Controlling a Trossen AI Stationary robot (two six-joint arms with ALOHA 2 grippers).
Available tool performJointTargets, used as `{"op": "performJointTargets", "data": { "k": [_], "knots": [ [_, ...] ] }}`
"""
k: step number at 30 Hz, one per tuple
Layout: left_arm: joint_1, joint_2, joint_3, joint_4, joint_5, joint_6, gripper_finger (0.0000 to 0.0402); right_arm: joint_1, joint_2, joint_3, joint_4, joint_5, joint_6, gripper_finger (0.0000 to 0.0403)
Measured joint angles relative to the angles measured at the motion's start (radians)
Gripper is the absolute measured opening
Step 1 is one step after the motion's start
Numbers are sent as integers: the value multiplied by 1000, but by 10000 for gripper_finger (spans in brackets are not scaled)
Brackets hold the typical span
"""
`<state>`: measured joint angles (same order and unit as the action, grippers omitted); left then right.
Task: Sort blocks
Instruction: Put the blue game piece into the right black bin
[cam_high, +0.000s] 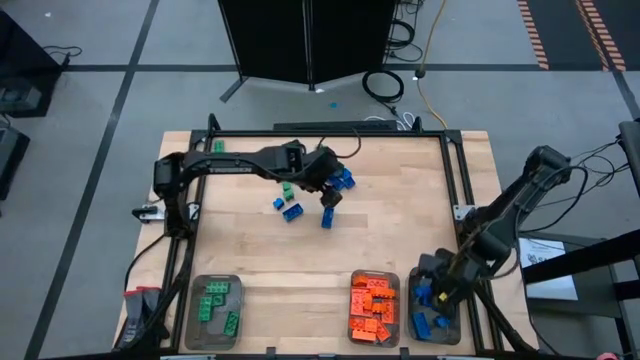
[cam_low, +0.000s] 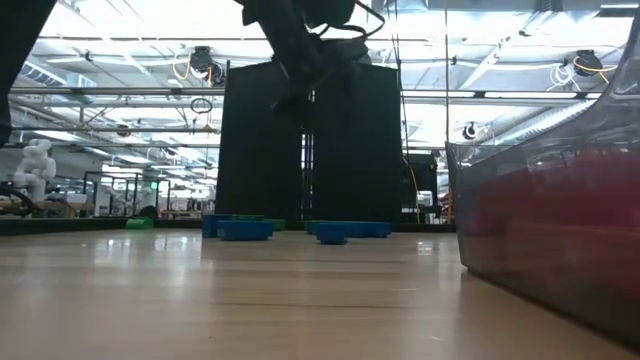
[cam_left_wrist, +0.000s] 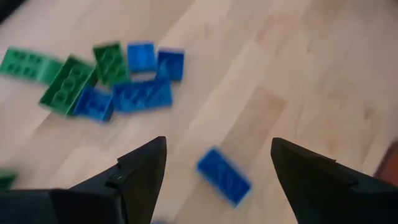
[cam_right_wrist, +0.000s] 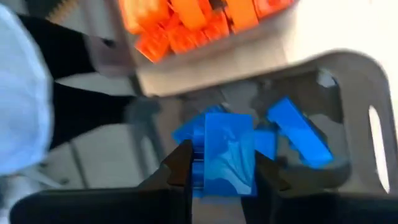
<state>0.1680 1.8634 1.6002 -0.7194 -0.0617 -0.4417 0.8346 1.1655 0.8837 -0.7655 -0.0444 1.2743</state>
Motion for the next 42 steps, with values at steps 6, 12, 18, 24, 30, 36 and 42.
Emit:
{"op": "performJointTargets", "data": {
  "k": [6, 12, 18, 24, 30, 36, 42],
  "knots": [
    [-28, 58, 1, 12, -22, -101, 292, 53, 102, 0, -59, -8, 5, 186],
    [-67, 81, 1, 6, -36, -240, 292, 72, 156, 0, -62, -9, -9, 286],
    [-139, 81, 1, -34, -159, -406, 292, 83, 171, 0, -96, -3, -64, 303],
    [-193, 152, 2, -16, -196, -545, 292, 129, 170, 0, -139, 12, -133, 295],
    [-209, 243, 2, 0, -177, -604, 292, 184, 169, 0, -173, 13, -129, 295],
    [-189, 303, 2, -7, -261, -625, 292, 214, 169, 0, -148, 13, -63, 295],
    [-174, 321, 2, -21, -253, -596, 292, 215, 169, 1, -71, 13, 27, 295]
  ]
}}
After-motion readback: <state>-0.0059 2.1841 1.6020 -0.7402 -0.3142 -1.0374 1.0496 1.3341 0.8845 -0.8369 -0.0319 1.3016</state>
